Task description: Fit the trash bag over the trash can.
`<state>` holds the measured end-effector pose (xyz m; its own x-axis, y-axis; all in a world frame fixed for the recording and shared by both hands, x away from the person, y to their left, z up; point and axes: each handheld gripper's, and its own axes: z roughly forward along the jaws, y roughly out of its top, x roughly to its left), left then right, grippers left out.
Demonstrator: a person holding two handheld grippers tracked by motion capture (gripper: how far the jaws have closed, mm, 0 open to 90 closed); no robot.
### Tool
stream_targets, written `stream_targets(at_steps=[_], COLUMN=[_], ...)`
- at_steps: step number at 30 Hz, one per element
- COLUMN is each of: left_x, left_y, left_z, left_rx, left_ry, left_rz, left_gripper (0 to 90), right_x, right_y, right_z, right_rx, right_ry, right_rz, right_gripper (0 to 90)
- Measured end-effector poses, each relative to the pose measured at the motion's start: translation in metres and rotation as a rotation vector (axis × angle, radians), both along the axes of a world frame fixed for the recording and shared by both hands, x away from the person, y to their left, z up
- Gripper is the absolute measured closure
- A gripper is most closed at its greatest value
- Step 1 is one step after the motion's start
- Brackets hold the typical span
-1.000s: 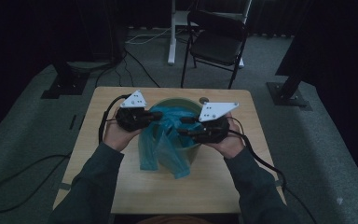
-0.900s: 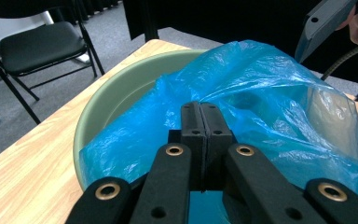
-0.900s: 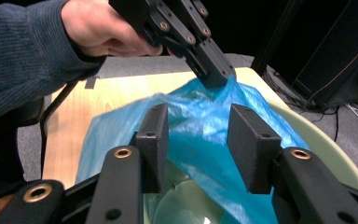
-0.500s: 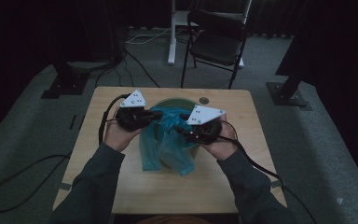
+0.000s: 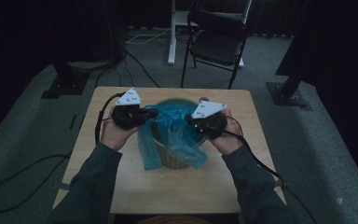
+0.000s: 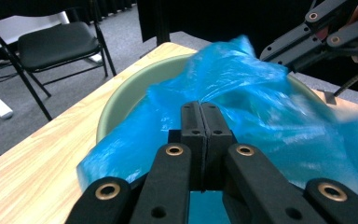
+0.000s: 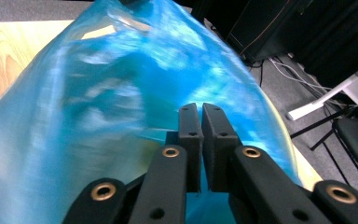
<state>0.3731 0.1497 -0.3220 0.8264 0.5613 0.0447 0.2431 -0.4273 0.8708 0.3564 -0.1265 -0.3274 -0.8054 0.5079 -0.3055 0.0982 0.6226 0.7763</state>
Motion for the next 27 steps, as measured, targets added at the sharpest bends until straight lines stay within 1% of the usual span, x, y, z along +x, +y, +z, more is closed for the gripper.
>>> stream_targets(at_steps=[1, 2, 4, 6, 9, 13, 15, 17, 18, 23, 24, 25, 26, 27], left_x=[0.0, 0.0, 0.001, 0.002, 0.002, 0.002, 0.002, 0.003, 0.003, 0.004, 0.004, 0.004, 0.004, 0.005], left_y=[0.0, 0.001, 0.0, -0.001, -0.003, -0.004, -0.004, -0.004, -0.003, -0.003, -0.002, -0.002, -0.002, -0.001], left_z=[0.0, 0.0, 0.0, 0.0, -0.001, -0.001, -0.001, -0.001, -0.001, -0.001, -0.001, -0.001, -0.001, -0.001], left_rx=[-0.004, -0.007, -0.011, -0.014, -0.016, -0.016, -0.018, -0.02, -0.024, -0.039, -0.038, -0.037, -0.037, -0.036], left_ry=[-0.002, -0.001, 0.0, 0.003, 0.004, 0.003, 0.003, 0.003, 0.003, 0.002, 0.002, 0.002, 0.002, 0.004], left_rz=[0.002, 0.004, 0.008, 0.008, 0.007, 0.009, 0.013, 0.017, 0.021, 0.034, 0.038, 0.039, 0.039, 0.04], left_gripper=[89.7, 89.8, 89.7, 89.8, 89.7, 89.7, 89.7, 89.7, 89.7, 89.7, 89.7, 89.7, 89.7, 89.7], right_x=[0.001, 0.002, 0.003, 0.001, -0.004, -0.007, -0.008, -0.009, -0.01, -0.01, -0.01, -0.01, -0.01, -0.009], right_y=[-0.002, -0.004, -0.008, -0.01, -0.01, -0.008, -0.007, -0.005, -0.004, 0.01, 0.012, 0.014, 0.014, 0.016], right_z=[0.0, -0.001, -0.001, 0.0, 0.002, 0.005, 0.004, 0.003, 0.002, -0.008, -0.009, -0.01, -0.01, -0.01], right_rx=[0.016, 0.042, 0.087, 0.131, 0.166, 0.196, 0.213, 0.212, 0.207, 0.165, 0.164, 0.162, 0.162, 0.149], right_ry=[0.016, 0.037, 0.063, 0.097, 0.126, 0.169, 0.198, 0.22, 0.222, 0.26, 0.261, 0.26, 0.26, 0.249], right_rz=[0.001, 0.007, 0.02, 0.056, 0.111, 0.156, 0.176, 0.193, 0.198, 0.219, 0.218, 0.216, 0.216, 0.196], right_gripper=[88.0, 86.6, 81.0, 74.6, 71.3, 67.3, 65.9, 64.8, 64.4, 62.3, 63.8, 69.8, 69.8, 82.2])
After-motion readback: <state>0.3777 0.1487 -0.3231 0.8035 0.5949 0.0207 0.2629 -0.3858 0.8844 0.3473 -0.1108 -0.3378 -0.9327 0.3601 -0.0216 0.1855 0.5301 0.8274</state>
